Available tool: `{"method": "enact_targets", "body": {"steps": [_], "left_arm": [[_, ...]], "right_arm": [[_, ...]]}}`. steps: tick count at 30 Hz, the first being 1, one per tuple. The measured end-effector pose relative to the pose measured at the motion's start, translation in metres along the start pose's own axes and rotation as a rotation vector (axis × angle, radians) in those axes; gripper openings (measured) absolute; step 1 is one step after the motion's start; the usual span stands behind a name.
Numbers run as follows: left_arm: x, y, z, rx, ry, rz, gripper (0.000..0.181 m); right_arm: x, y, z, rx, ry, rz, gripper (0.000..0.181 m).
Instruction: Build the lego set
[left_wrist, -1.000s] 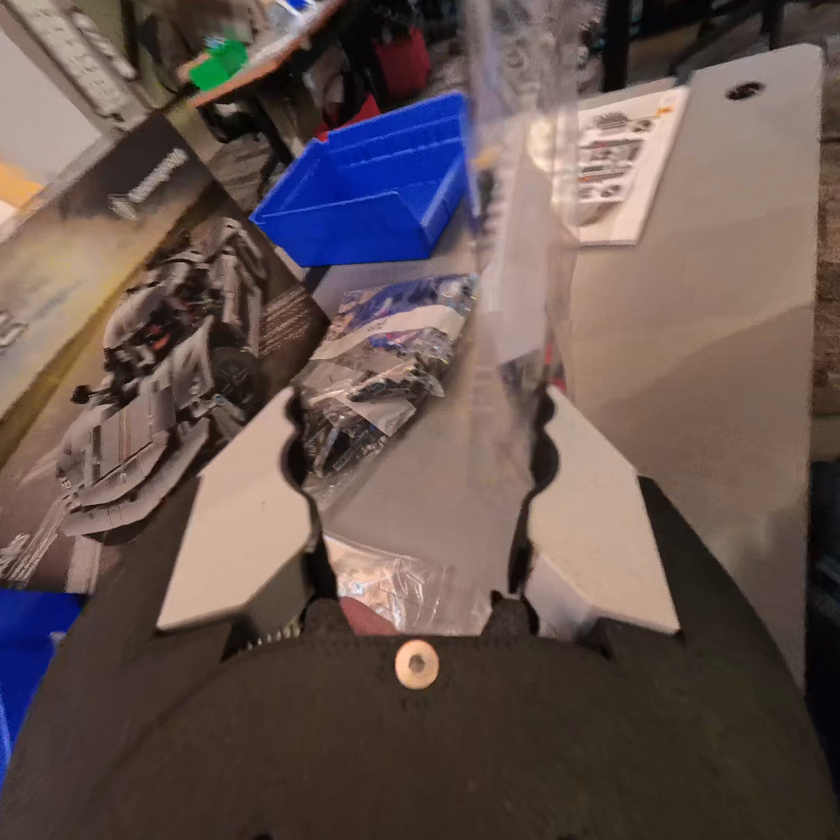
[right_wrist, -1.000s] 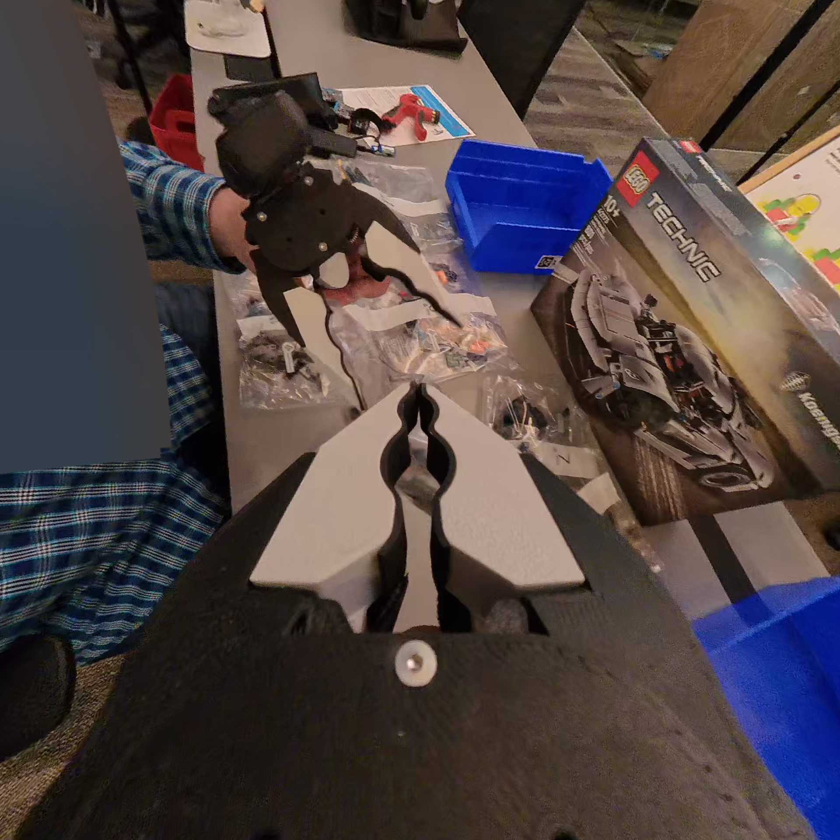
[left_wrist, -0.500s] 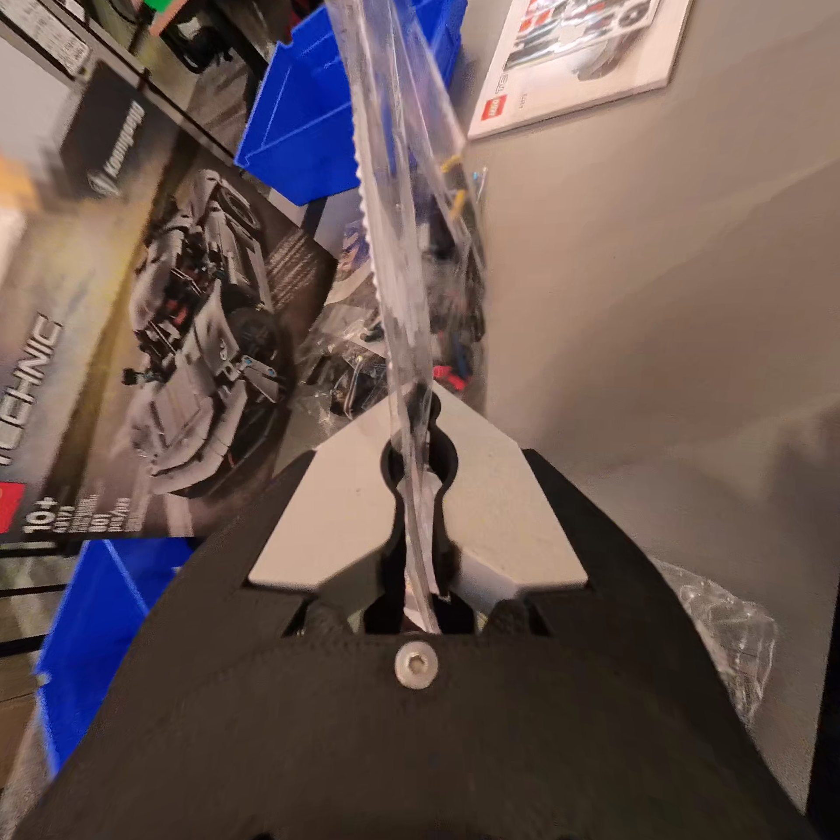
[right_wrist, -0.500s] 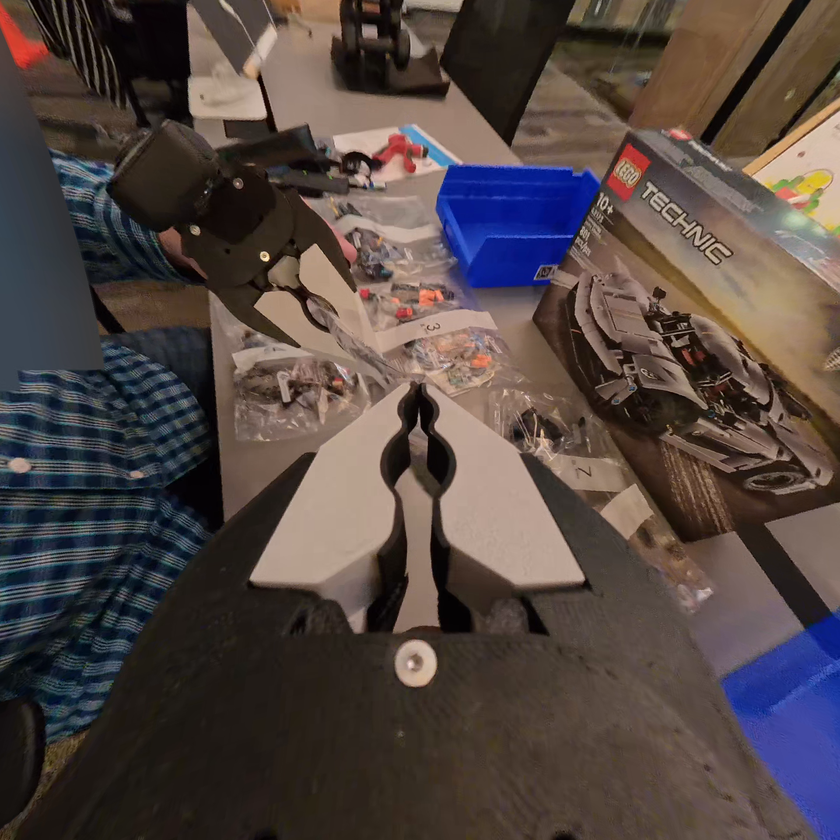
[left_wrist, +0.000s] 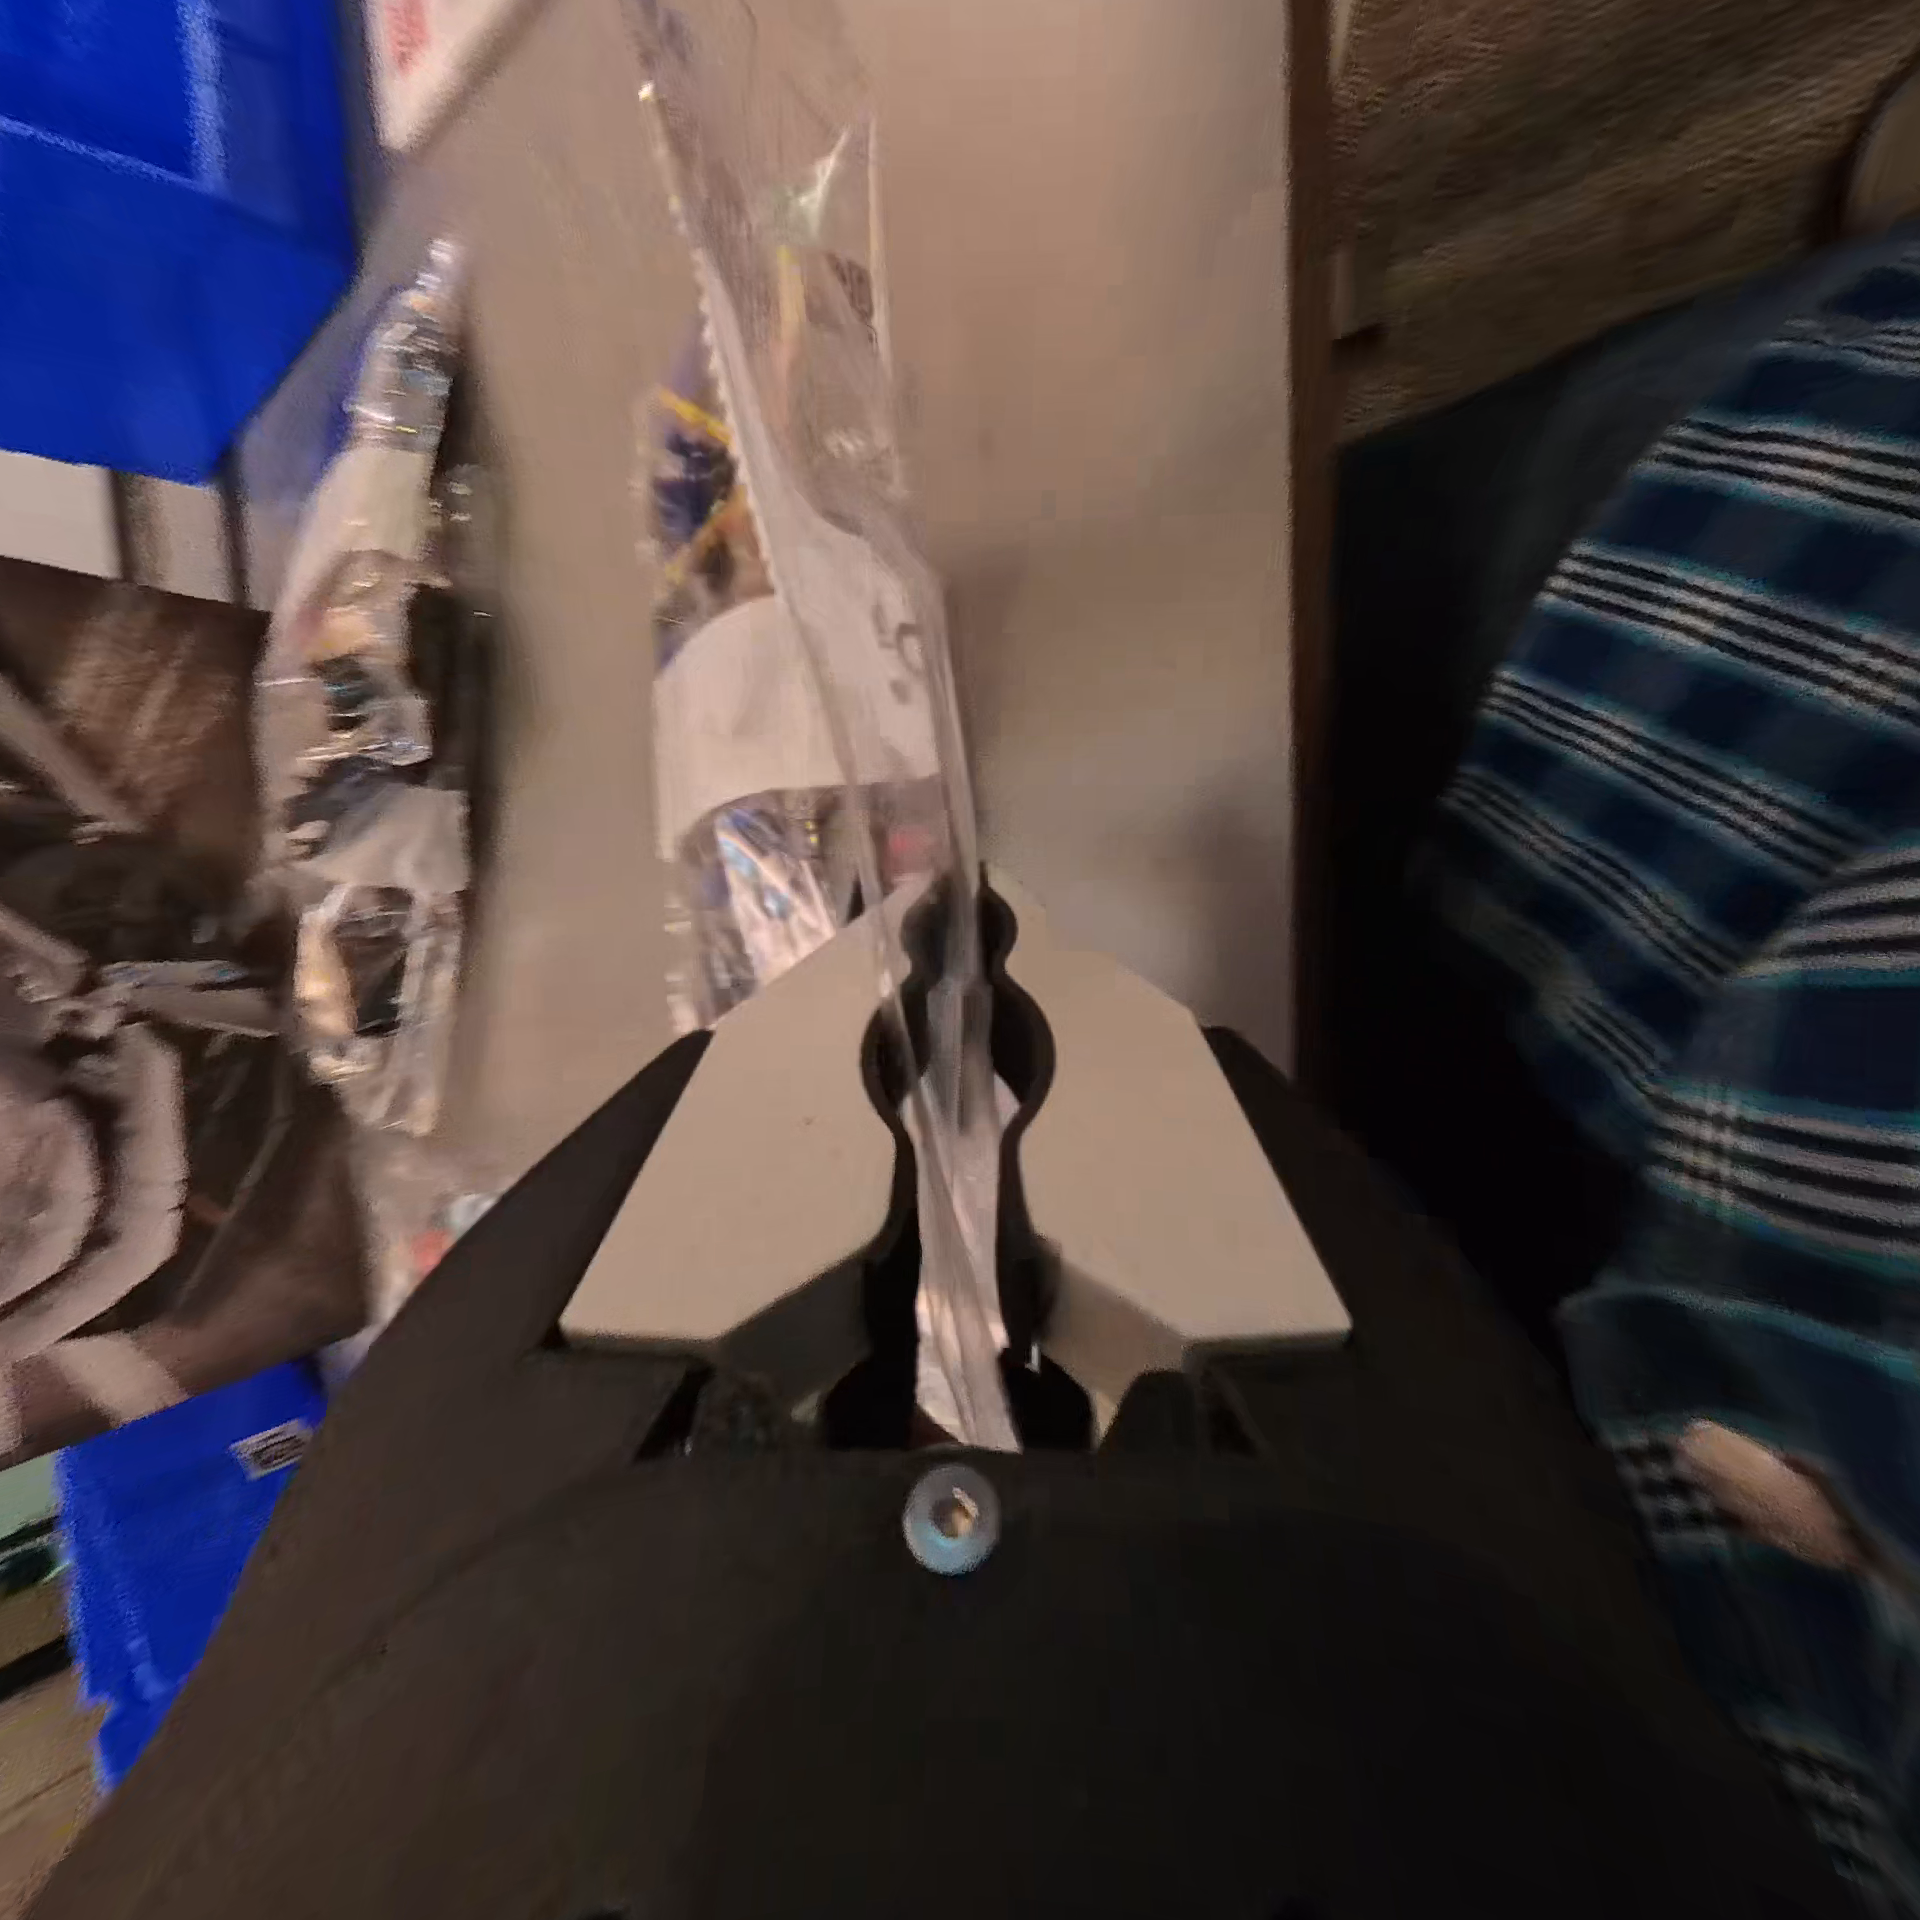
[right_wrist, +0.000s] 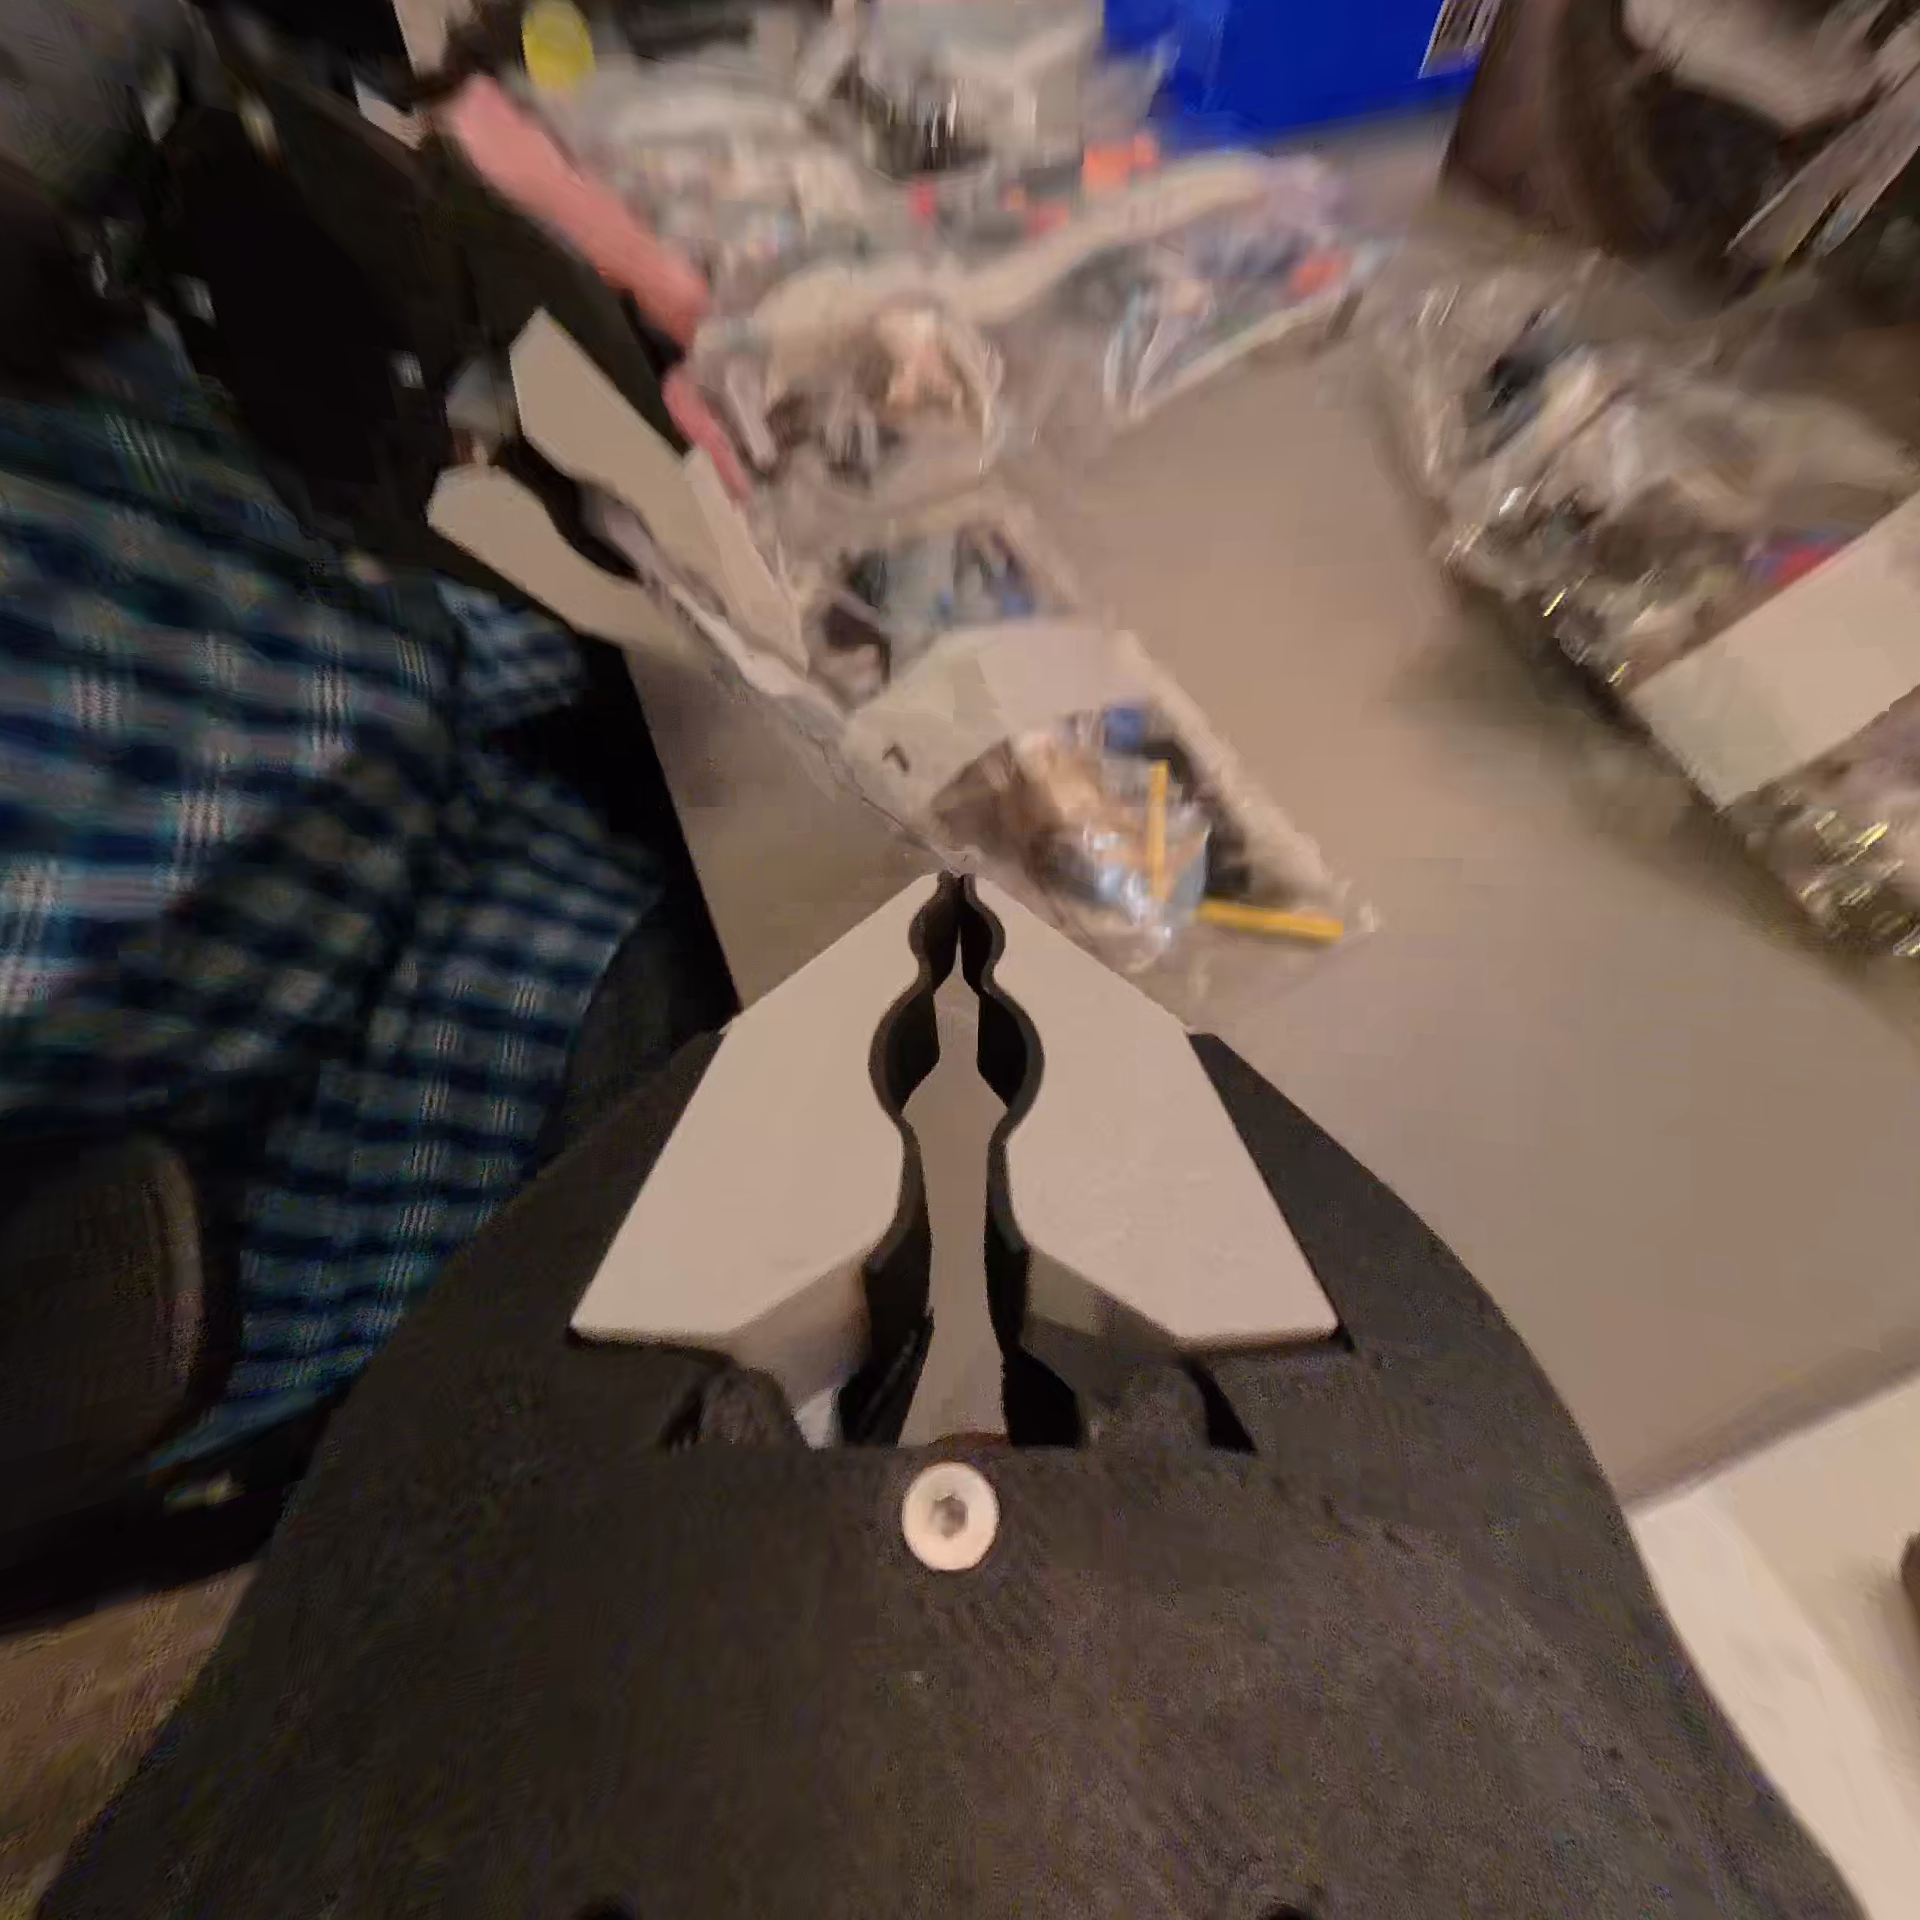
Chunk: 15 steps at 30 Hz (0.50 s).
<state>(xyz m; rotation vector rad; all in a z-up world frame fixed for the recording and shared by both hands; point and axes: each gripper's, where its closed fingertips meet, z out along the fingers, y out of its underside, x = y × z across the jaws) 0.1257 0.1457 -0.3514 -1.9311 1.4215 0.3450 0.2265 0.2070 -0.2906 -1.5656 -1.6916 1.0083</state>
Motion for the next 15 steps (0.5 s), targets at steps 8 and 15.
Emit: {"method": "enact_targets", "body": {"steps": [8, 15], "left_arm": [[0.028, -0.002, -0.031, 0.147, 0.453, -0.334, 0.086], [-0.041, 0.008, -0.008, 0.168, 0.235, -0.422, 0.071]], "right_arm": [[-0.038, 0.039, -0.003, -0.187, -0.199, 0.096, 0.067], [0.012, 0.009, 0.026, -0.21, -0.031, -0.09, 0.084]]}}
